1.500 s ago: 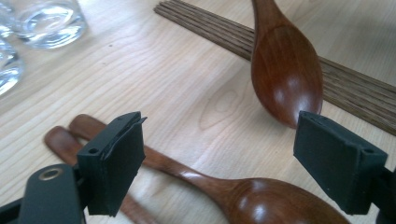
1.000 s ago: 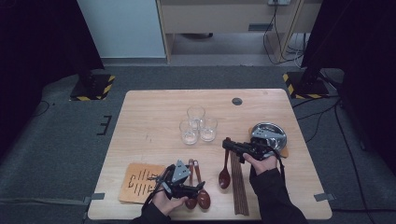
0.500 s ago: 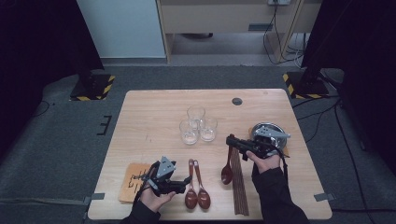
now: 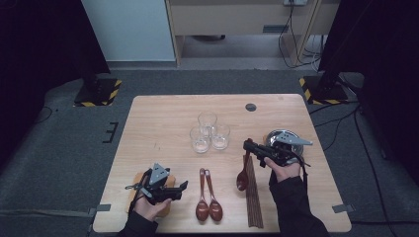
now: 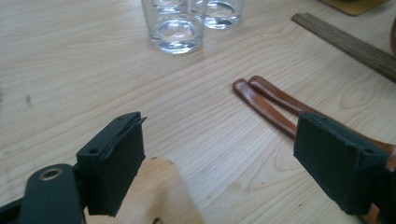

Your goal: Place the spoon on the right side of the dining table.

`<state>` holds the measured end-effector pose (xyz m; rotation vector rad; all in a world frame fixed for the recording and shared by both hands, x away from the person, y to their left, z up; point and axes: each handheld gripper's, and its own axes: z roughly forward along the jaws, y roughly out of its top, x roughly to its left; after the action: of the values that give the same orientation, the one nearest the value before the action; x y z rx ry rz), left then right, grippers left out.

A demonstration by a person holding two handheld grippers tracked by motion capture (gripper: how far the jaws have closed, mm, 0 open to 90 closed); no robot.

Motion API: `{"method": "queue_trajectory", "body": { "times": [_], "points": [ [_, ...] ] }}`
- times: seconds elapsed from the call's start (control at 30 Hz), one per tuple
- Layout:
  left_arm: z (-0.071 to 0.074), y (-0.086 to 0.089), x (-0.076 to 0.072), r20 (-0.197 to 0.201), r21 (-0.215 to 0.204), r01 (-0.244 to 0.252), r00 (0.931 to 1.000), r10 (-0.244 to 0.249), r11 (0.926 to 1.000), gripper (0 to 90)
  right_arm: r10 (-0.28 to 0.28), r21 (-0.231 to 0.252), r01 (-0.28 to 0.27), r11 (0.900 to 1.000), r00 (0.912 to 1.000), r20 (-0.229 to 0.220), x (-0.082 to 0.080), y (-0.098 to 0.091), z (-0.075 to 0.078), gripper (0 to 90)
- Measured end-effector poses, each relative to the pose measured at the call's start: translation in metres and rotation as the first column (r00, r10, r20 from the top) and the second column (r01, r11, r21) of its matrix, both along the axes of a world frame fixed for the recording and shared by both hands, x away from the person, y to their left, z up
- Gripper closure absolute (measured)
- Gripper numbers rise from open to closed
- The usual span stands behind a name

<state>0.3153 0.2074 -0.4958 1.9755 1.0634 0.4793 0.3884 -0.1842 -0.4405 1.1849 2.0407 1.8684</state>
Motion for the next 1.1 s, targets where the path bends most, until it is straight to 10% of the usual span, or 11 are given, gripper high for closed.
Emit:
{"method": "queue_trajectory", "body": {
  "times": [1.1],
  "points": [
    [-0.023, 0.046, 0.008, -0.073, 0.100, -0.161, 0.9830, 0.168, 0.9820, 10.6, -0.086, -0.004, 0.086, 0.9963, 0.9949, 0.053, 0.009, -0.016, 0.009, 84.7]
  ]
}}
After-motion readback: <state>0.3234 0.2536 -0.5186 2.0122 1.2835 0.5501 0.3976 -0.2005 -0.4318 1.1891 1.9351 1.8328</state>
